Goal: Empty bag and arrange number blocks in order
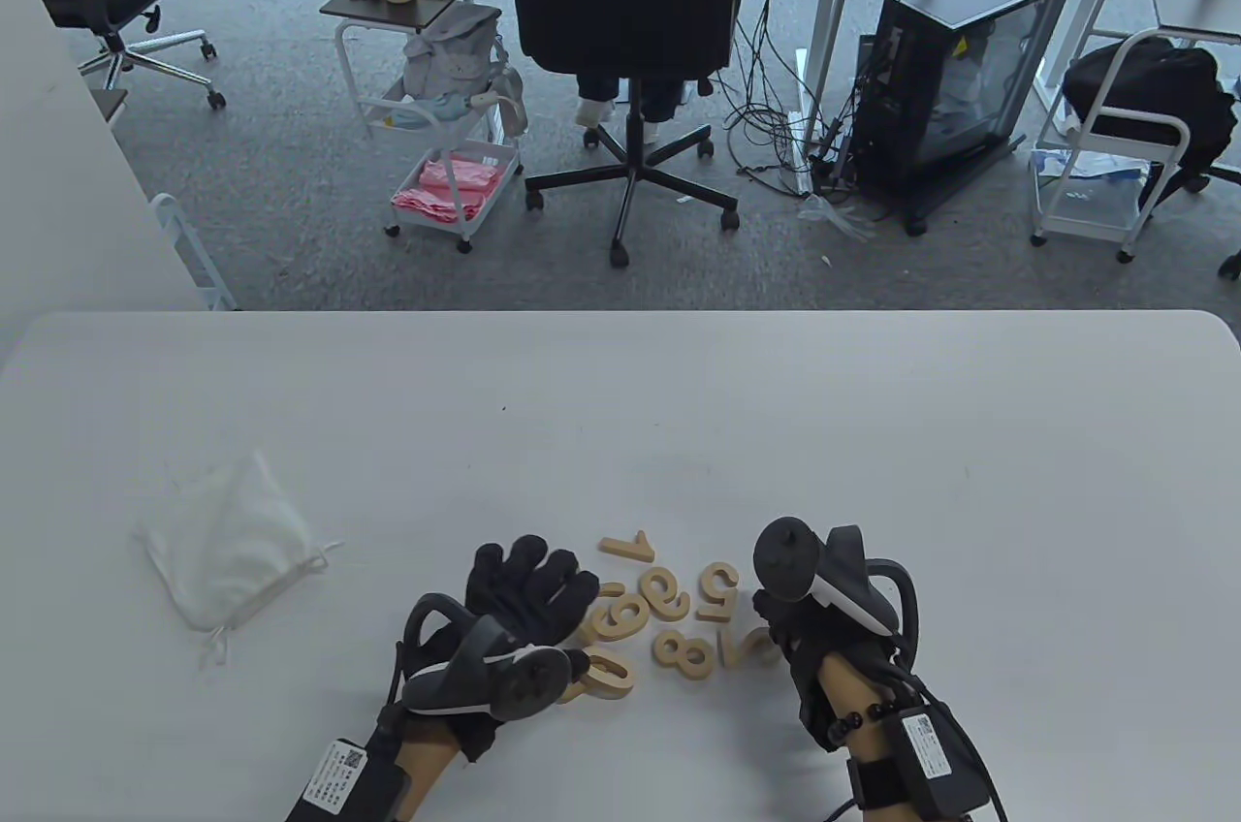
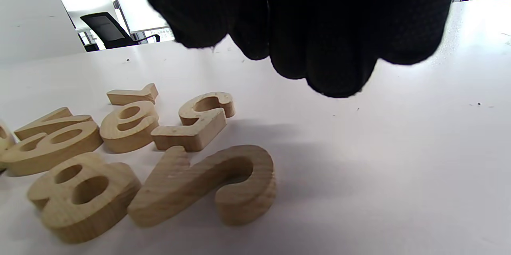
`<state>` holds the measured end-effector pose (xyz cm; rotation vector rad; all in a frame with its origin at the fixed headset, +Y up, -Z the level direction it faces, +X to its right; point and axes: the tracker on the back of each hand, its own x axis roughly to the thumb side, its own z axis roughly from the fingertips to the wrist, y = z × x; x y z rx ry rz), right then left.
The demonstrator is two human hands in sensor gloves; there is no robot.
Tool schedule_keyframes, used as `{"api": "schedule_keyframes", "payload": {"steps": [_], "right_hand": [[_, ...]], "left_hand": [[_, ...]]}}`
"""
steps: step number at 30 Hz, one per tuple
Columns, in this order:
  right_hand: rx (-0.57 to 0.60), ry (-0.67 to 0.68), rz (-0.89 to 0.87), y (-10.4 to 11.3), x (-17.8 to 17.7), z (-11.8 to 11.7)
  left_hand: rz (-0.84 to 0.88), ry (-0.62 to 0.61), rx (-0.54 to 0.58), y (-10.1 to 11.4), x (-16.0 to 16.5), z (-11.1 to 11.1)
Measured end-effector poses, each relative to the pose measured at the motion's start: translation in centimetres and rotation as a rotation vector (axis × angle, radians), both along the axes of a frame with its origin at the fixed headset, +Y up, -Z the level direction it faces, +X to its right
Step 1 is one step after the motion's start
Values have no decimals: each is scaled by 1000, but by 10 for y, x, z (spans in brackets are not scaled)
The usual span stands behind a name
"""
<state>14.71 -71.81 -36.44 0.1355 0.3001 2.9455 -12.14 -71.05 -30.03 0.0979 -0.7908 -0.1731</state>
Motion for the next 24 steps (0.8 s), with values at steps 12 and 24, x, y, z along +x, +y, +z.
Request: {"api": "schedule_keyframes", "payload": {"steps": [12, 24], "right_hand": [[23, -1, -28, 4, 5, 1], [34, 5, -45, 6, 5, 1]], "left_hand": [[-437, -164, 72, -34, 69, 4], [-462, -192, 155, -53, 69, 3]]}}
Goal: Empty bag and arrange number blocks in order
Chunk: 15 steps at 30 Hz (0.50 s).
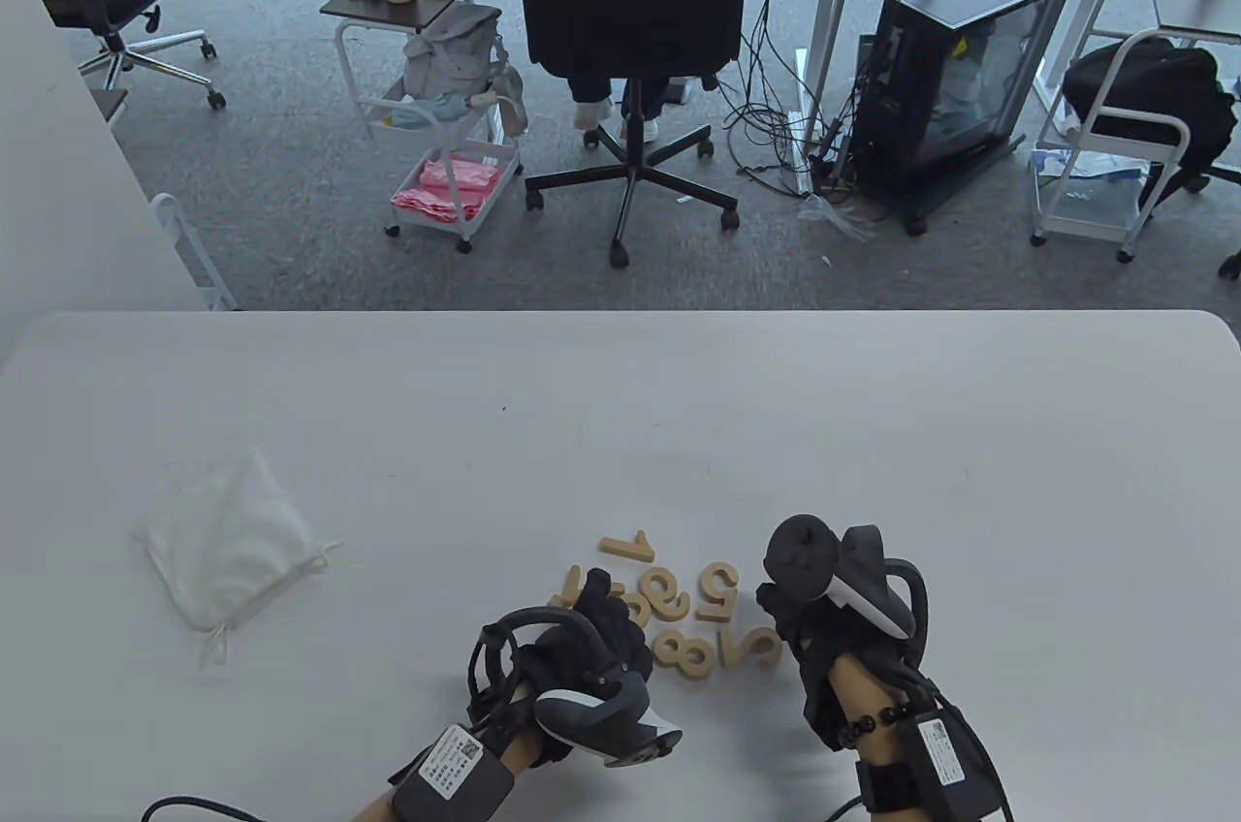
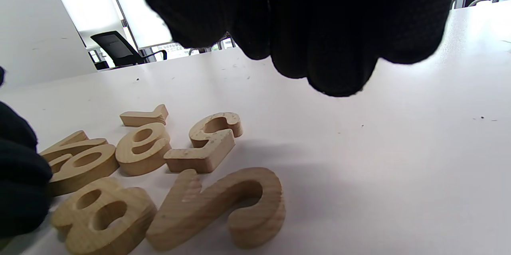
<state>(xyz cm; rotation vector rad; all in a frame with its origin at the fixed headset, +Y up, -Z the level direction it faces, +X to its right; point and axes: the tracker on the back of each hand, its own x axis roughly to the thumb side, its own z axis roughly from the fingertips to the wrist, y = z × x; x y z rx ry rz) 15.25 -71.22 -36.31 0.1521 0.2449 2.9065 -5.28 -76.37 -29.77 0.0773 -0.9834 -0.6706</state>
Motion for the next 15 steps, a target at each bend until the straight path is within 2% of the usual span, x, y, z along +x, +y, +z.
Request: {"api": "schedule_keyframes", "payload": {"steps": [10, 12, 15], "right_hand": [[-3, 4, -4, 1, -1, 1], [-4, 4, -9, 1, 0, 1], [0, 2, -14, 1, 1, 1]], "left_hand": [[121, -80, 101, -3, -7, -1], [191, -69, 105, 5, -9, 0], [391, 22, 75, 32, -16, -5]]}}
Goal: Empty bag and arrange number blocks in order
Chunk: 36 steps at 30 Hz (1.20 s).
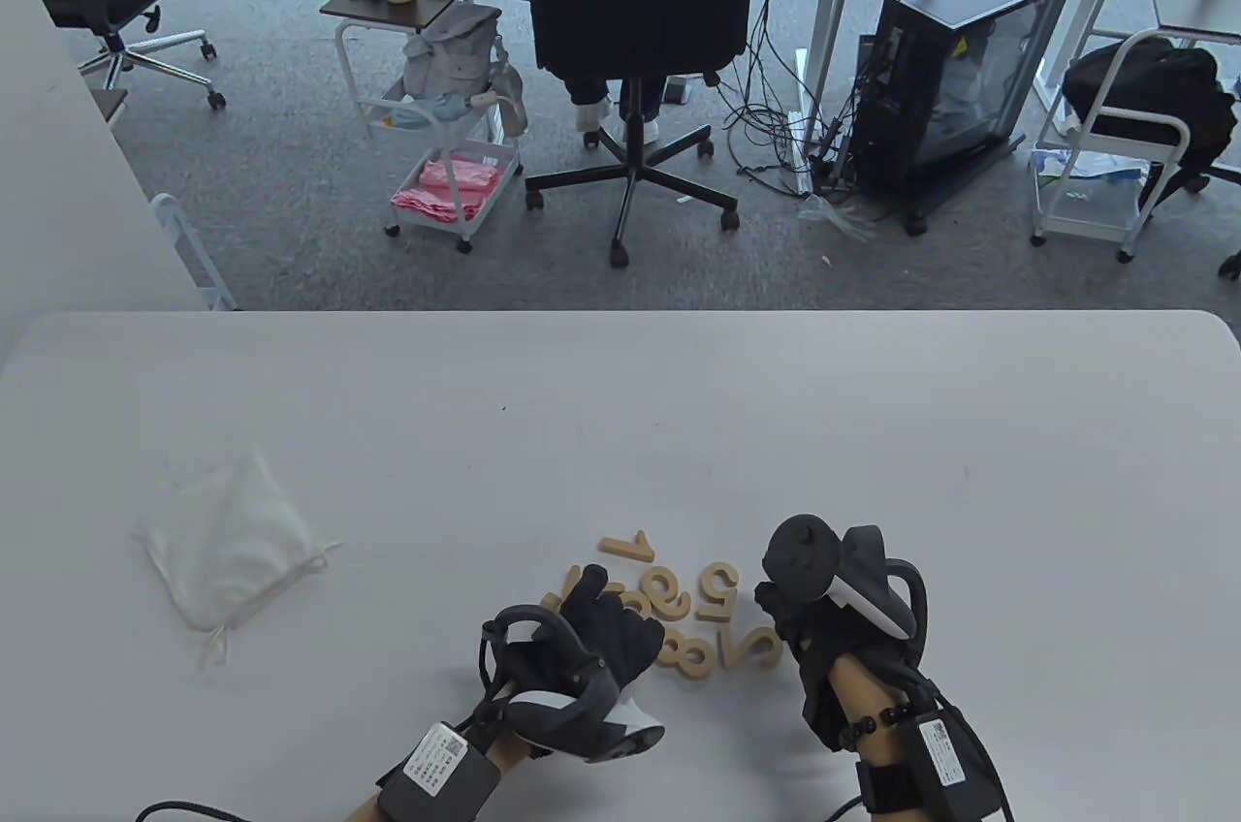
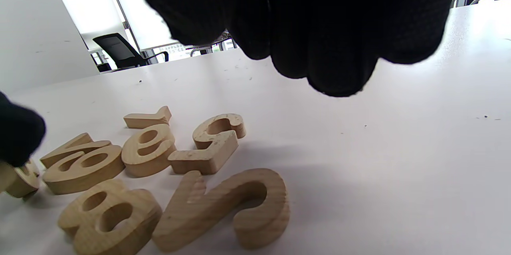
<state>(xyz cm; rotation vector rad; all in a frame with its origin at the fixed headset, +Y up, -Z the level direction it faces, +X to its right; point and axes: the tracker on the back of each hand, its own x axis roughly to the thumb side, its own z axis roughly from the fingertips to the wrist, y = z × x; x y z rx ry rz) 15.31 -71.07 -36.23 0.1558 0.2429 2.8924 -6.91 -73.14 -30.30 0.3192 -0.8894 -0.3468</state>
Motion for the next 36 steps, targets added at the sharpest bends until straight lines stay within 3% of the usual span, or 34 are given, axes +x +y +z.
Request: {"api": "schedule_keyframes", "payload": {"steps": [4, 8, 11, 13, 20, 28, 36], "right_hand": [[-4, -3, -25, 1, 2, 0], [-5, -4, -35, 1, 3, 0], [-6, -4, -41, 1, 3, 0], [-12, -4, -46, 1, 4, 0], [-27, -8, -61, -1, 6, -1], [-36, -8, -74, -1, 7, -2], [-50, -4, -91, 0, 7, -2]], "left_hand": [[423, 209, -183, 47, -30, -32], [703, 403, -355, 65, -71, -81], [703, 545, -427, 61, -92, -120], [686, 635, -537, 51, -101, -144], [561, 783, -731, 16, -97, -196], [510, 840, -739, -12, -91, -220], [295, 862, -522, -16, -74, -219]]}}
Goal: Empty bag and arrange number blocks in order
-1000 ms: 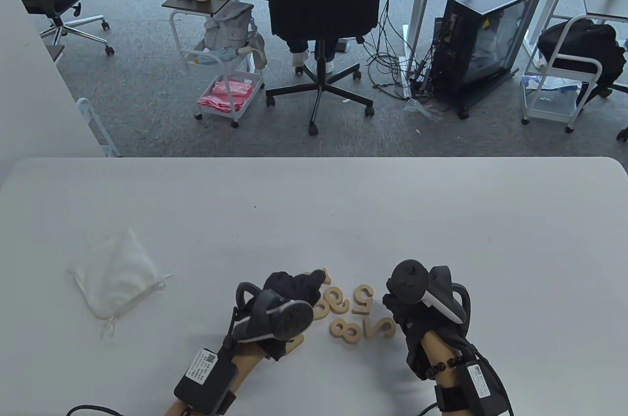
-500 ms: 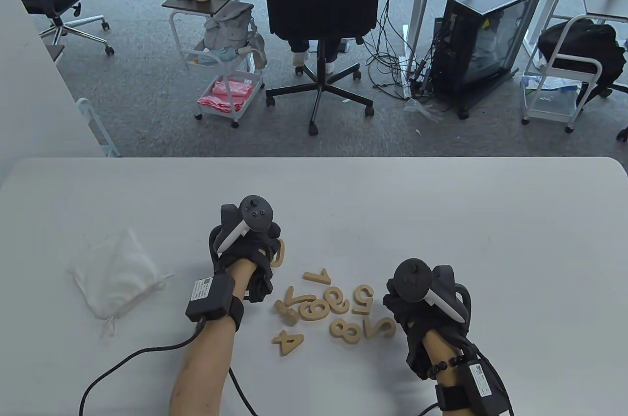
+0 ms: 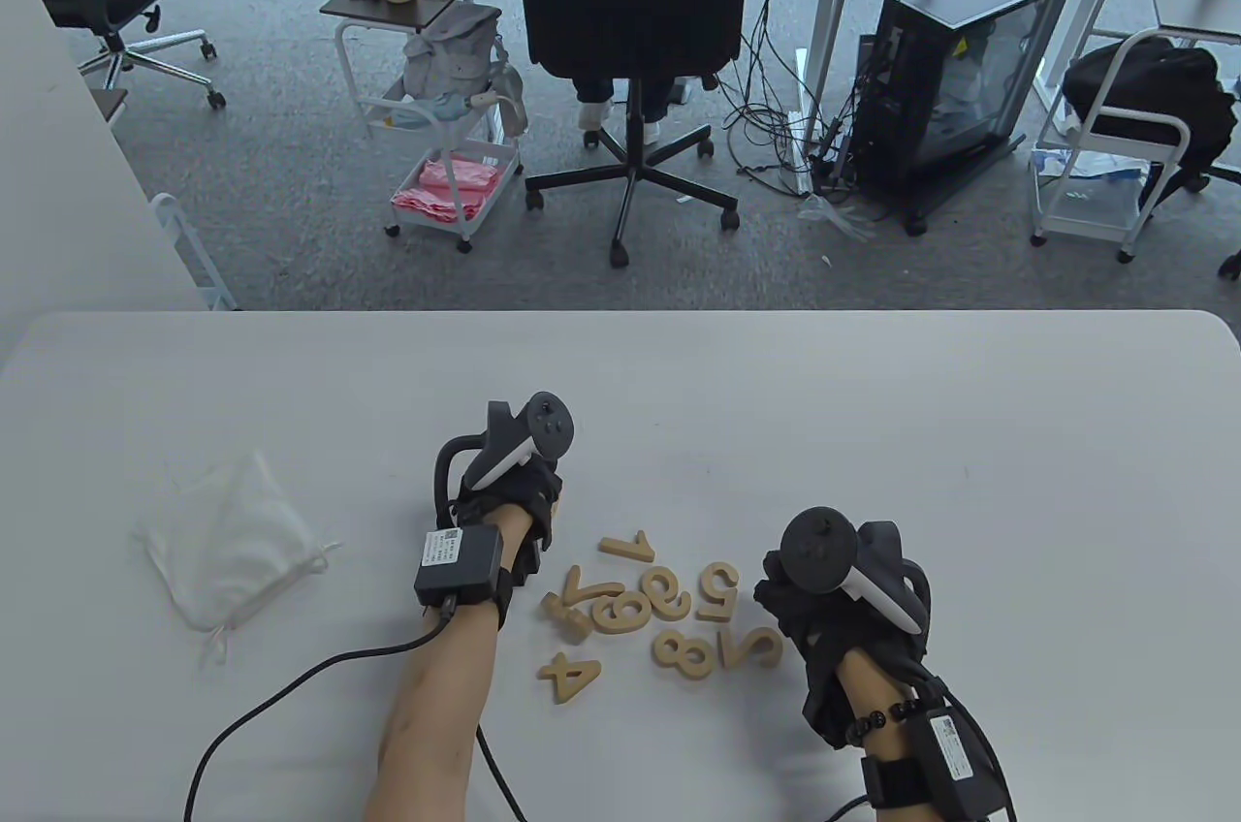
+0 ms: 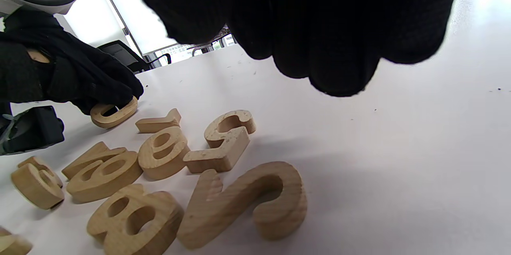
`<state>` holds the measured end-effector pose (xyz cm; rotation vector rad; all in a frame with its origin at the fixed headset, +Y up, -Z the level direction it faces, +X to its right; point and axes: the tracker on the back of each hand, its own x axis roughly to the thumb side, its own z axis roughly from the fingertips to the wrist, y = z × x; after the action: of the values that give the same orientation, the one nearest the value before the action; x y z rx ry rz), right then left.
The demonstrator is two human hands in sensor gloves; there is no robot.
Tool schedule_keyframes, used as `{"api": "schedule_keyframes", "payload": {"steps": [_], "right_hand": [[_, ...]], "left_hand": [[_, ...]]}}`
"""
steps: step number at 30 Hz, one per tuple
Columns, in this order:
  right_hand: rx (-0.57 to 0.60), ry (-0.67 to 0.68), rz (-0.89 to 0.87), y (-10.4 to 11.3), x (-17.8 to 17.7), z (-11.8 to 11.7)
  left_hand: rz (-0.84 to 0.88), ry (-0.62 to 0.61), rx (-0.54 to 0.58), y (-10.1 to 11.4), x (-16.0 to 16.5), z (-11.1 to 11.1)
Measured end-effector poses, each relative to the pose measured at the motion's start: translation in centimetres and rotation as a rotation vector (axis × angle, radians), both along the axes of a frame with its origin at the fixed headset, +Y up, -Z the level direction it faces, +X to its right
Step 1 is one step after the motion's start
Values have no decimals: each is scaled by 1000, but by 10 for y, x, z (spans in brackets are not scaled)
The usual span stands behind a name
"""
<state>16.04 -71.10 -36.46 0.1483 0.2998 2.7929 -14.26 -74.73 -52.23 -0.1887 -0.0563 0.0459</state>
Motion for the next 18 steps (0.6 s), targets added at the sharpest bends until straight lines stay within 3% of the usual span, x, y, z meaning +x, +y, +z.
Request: {"api": "schedule_keyframes", "payload": {"steps": [4, 8, 11, 18], "right_hand": [[-1, 4, -3, -1, 0, 0], [-1, 4, -9, 0, 0, 0], [0, 4, -13, 0, 0, 0], [-7, 4, -9, 0, 0, 0]], "left_hand": [[-141, -12, 50, 1, 8, 2], [-109, 23, 53, 1, 7, 4], [18, 60, 89, -3, 5, 6], [-74, 64, 106, -3, 11, 5]]}}
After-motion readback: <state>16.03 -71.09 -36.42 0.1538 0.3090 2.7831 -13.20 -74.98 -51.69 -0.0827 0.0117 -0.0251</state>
